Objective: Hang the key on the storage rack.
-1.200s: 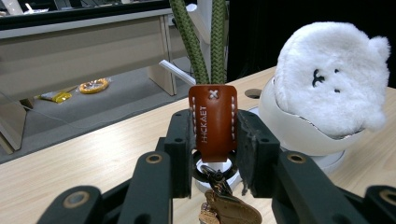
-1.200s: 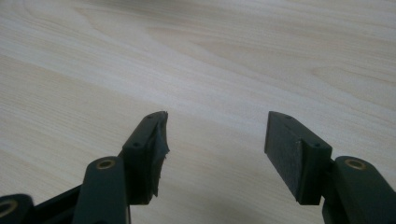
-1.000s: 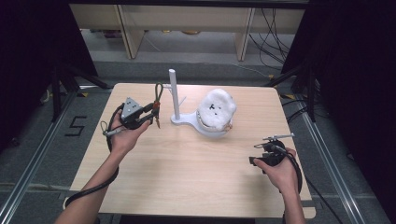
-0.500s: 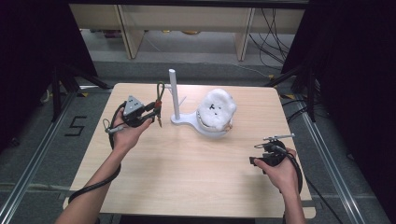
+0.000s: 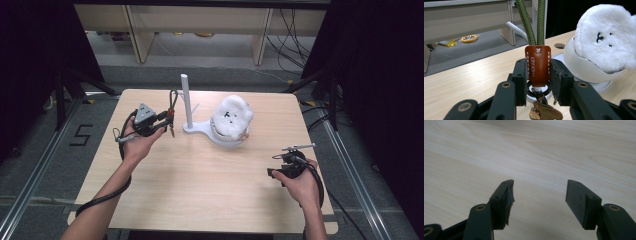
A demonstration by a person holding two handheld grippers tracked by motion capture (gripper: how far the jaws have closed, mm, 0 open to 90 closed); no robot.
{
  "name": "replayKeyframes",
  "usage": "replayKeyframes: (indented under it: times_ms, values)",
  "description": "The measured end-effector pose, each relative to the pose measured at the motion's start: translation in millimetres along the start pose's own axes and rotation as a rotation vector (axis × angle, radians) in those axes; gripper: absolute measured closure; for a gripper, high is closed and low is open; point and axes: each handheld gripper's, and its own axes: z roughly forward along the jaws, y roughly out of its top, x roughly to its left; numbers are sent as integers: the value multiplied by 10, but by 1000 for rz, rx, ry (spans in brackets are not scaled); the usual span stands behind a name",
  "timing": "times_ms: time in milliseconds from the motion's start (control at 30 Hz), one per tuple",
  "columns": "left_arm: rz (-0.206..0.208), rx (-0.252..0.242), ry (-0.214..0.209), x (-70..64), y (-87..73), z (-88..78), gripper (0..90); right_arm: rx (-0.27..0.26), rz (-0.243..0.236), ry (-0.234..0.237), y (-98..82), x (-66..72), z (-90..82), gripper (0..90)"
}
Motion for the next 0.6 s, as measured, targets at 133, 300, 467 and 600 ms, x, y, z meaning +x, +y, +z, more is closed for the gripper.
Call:
replayKeyframes:
  times_ms: [133,300,467,600]
  values:
    - [-1,5,-2,-5,-8,29,671,-2,8,-2,1,8,3,402]
    - [-4,13,-4,-25,-26,74,670,-6,5,-4,-4,2,3,402]
    - [-5,19,-5,-34,-31,113,669,-10,2,-2,-5,0,7,402]
    - [-5,22,-5,-44,-34,142,669,-6,-2,-1,-6,-3,13,402]
